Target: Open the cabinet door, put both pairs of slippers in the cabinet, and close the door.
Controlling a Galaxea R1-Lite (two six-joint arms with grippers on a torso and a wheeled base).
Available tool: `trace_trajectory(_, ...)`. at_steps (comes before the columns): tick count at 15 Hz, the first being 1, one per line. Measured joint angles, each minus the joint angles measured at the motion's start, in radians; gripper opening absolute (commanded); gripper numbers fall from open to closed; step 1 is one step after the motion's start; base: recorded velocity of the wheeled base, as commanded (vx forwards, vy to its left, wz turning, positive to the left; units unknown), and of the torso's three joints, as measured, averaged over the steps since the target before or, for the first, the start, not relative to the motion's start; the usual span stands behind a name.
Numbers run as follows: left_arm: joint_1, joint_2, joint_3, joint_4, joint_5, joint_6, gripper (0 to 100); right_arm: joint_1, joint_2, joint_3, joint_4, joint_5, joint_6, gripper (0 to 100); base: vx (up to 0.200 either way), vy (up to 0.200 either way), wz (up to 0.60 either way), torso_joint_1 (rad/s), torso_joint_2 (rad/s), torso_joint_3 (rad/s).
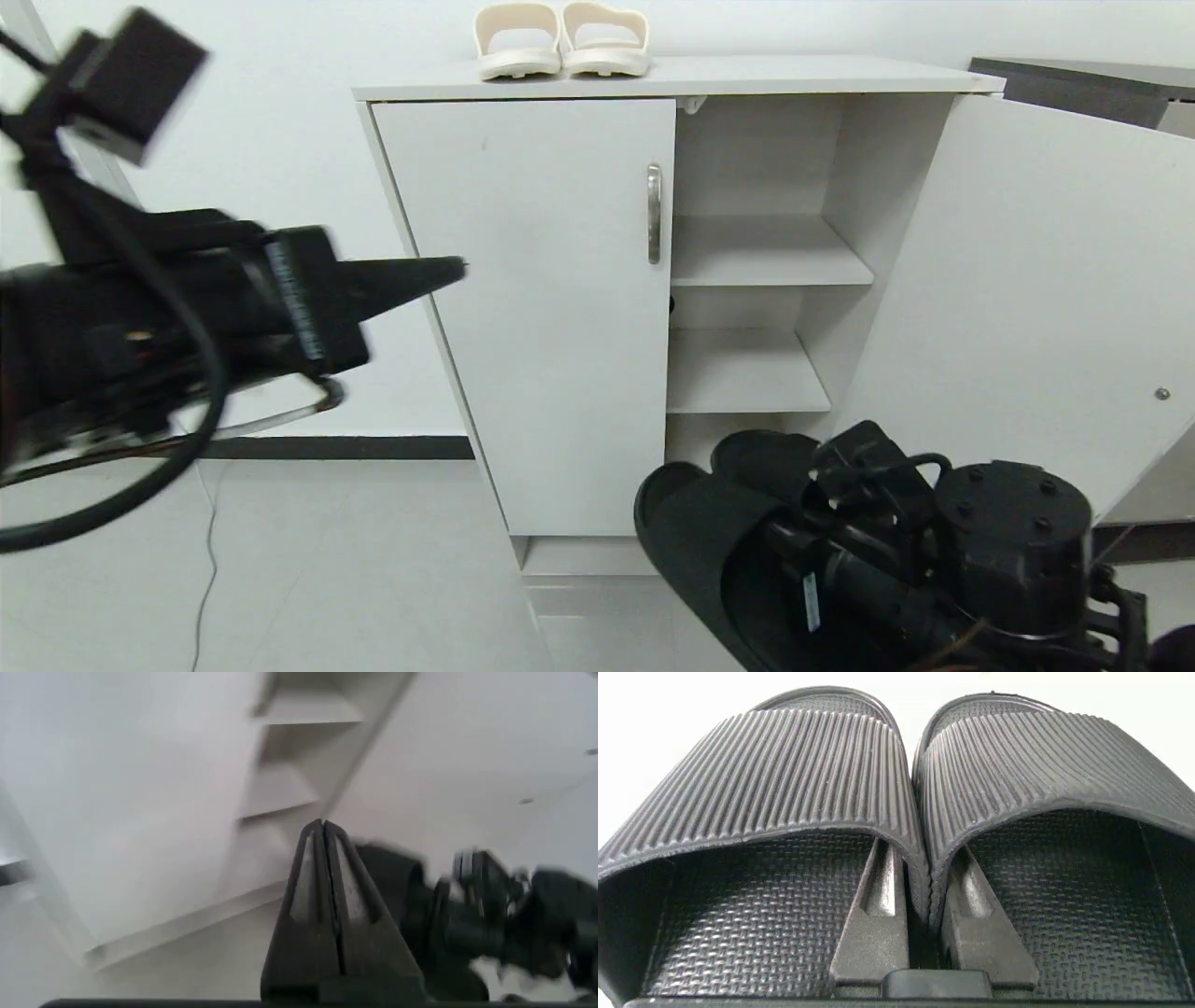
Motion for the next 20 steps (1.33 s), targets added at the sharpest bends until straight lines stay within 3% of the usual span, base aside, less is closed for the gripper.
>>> trace_trajectory(2, 0.081, -0.163, 0.051, 0.107, 0.071, 0.046, 0, -0.047, 0.079, -0.079, -0.008, -0.141, 0.012, 0, 0.000, 0.000, 0.00, 0.000, 0.00, 0.000)
trace_trajectory(3, 0.168, -0.250, 0.090, 0.145, 0.099, 0.068, 0, -0.067, 0.109, -0.104, -0.021, -0.161, 0.014, 0, 0.000, 0.000, 0.00, 0.000, 0.00, 0.000)
trace_trajectory(6, 0.426, -0.532, 0.268, 0.204, 0.202, 0.138, 0, -0.081, 0.146, -0.125, -0.028, -0.166, 0.012, 0, 0.000, 0.000, 0.00, 0.000, 0.00, 0.000)
trace_trajectory(9, 0.570, -0.798, 0.492, 0.229, 0.247, 0.194, 0, -0.075, 0.157, -0.124, -0.029, -0.166, 0.013, 0, 0.000, 0.000, 0.00, 0.000, 0.00, 0.000)
trace_trajectory(12, 0.612, -0.990, 0.687, 0.234, 0.249, 0.214, 0, -0.059, 0.160, -0.113, -0.032, -0.167, 0.013, 0, 0.000, 0.000, 0.00, 0.000, 0.00, 0.000)
trace_trajectory(15, 0.619, -1.116, 0.811, 0.224, 0.249, 0.217, 0, -0.048, 0.162, -0.110, -0.033, -0.166, 0.013, 0, 0.000, 0.000, 0.00, 0.000, 0.00, 0.000)
trace_trajectory(17, 0.616, -1.159, 0.890, 0.163, 0.237, 0.225, 0, -0.045, 0.164, -0.109, -0.033, -0.165, 0.013, 0, 0.000, 0.000, 0.00, 0.000, 0.00, 0.000)
trace_trajectory(18, 0.614, -1.171, 0.926, 0.128, 0.184, 0.229, 0, -0.044, 0.165, -0.109, -0.032, -0.164, 0.013, 0, 0.000, 0.000, 0.00, 0.000, 0.00, 0.000)
trace_trajectory(20, 0.613, -1.184, 0.952, 0.152, 0.046, 0.229, 0, -0.044, 0.167, -0.105, -0.031, -0.163, 0.010, 0, 0.000, 0.000, 0.00, 0.000, 0.00, 0.000)
